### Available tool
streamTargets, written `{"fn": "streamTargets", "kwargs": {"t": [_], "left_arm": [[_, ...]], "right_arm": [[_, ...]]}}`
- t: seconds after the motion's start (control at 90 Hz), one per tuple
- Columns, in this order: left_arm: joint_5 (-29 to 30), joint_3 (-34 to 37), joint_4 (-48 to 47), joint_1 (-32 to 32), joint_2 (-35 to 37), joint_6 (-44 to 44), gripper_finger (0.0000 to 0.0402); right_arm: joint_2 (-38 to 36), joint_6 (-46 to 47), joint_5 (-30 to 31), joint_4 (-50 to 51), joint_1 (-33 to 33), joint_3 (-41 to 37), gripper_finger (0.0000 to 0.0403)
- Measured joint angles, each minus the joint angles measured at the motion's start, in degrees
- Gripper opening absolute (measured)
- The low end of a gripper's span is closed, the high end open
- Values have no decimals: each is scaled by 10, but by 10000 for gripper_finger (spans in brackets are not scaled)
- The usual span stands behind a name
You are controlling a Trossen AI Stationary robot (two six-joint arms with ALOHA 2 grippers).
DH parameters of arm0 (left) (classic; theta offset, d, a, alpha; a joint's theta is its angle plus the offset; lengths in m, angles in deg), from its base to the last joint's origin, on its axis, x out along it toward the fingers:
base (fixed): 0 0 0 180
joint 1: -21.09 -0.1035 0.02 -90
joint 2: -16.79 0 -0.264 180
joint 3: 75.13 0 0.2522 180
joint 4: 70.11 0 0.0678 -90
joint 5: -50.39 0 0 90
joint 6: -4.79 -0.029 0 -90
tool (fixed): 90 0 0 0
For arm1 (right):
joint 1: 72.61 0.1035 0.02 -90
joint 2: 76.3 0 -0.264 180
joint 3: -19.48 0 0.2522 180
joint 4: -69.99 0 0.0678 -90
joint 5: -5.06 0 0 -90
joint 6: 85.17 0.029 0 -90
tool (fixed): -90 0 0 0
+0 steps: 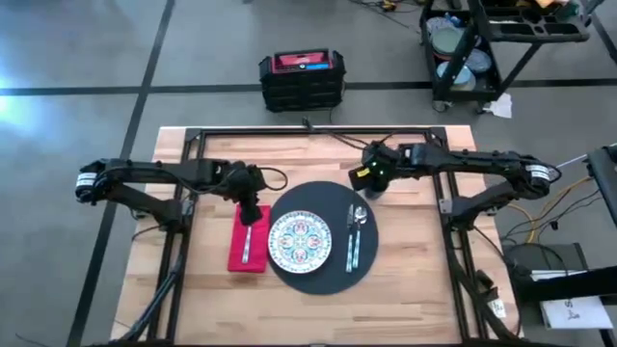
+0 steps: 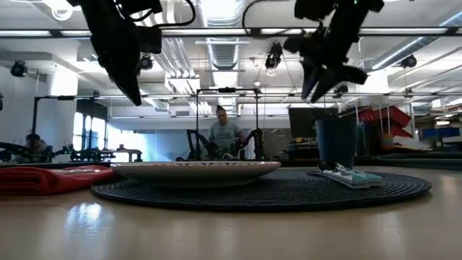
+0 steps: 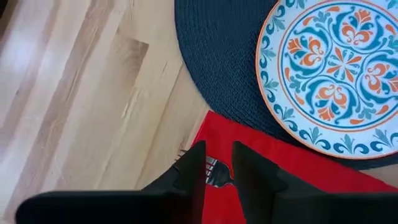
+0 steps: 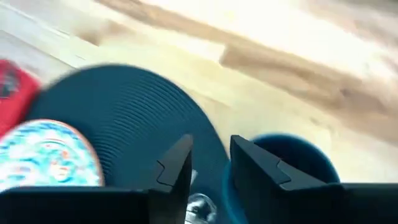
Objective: Set table place
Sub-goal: Adjust the black placemat
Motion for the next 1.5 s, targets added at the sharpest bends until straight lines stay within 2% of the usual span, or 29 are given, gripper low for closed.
{"fn": "streamTargets", "kwargs": {"t": [0.356, 0.5, 0.611, 0.711, 0.844, 1.011, 1.278, 1.5], "left_arm": [[0, 0, -8, 0, 72, -5, 60], [0, 9, -4, 0, 90, -6, 53], [0, 32, 59, -1, 81, -32, 17], [-1, 43, 115, -13, 47, -66, 5], [-6, 38, 151, -38, -29, -110, 1], [-51, 12, 170, -73, -129, -168, 0], [-104, -36, 218, -86, -231, -220, 0], [-107, -75, 221, -100, -295, -252, 0]], "right_arm": [[-19, -35, 12, -2, 22, 100, 72], [6, -26, 21, 0, 79, 110, 14], [39, 26, 63, 26, 141, 102, 5], [69, 94, 93, 42, 189, 82, 1], [103, 190, 97, 41, 247, 48, 0], [129, 299, 96, 40, 310, 11, 0], [151, 429, 100, 30, 376, -25, 0], [181, 487, 77, -10, 402, -51, 0]]}}
